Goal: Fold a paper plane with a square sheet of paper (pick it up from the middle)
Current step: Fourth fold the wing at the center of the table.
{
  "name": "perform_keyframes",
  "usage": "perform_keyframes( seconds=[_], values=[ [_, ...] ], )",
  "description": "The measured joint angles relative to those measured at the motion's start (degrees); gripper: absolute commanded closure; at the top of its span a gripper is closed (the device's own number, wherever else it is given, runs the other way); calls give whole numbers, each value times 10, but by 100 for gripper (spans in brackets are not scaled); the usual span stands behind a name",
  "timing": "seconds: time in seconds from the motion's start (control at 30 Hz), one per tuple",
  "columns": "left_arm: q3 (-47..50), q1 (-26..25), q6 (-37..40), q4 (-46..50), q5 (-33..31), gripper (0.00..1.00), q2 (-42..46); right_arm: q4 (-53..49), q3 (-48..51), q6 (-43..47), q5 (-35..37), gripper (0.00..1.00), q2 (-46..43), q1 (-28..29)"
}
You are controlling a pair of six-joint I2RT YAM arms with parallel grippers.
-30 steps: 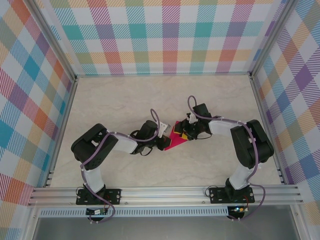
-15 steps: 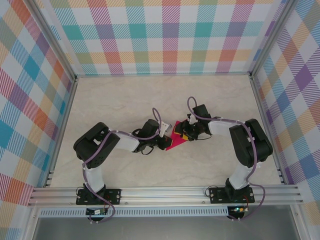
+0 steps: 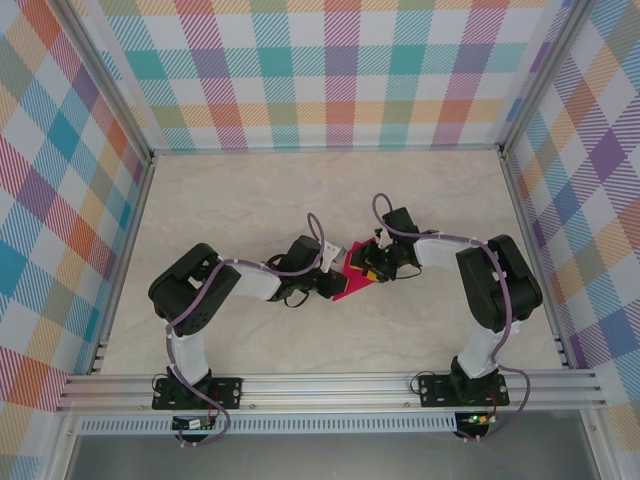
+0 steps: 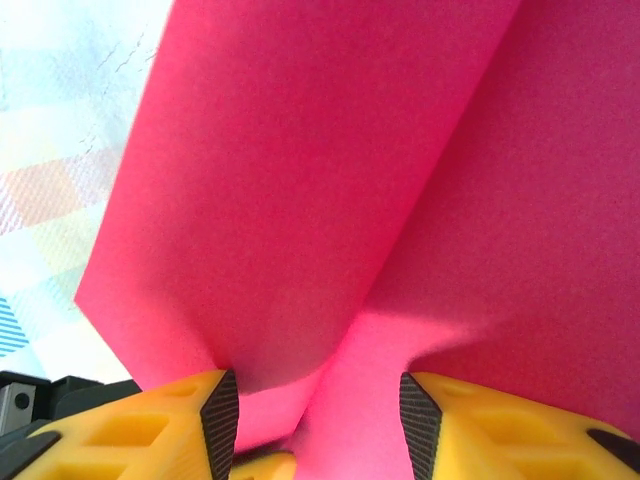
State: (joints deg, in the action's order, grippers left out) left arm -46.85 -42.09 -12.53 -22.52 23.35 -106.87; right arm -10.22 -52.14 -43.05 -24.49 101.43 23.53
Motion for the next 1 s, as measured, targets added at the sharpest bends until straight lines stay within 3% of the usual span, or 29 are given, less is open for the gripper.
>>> perform_keyframes(
  seconds=[0.13,0.3,0.77,1.0],
  values=[
    [0,1,0,30,-8,66,20,-19,-14,-4,1,50,9,0],
    [0,3,-3,59,-23,64,58,-37,-26,-11,4,51,15,0],
    [0,6,-141,53,-75,88,66,-69,-47,-30,16,55,28,2],
    [-9,7,-192,37,-63,91,66,-90,-61,-33,21,57,36,2]
  ],
)
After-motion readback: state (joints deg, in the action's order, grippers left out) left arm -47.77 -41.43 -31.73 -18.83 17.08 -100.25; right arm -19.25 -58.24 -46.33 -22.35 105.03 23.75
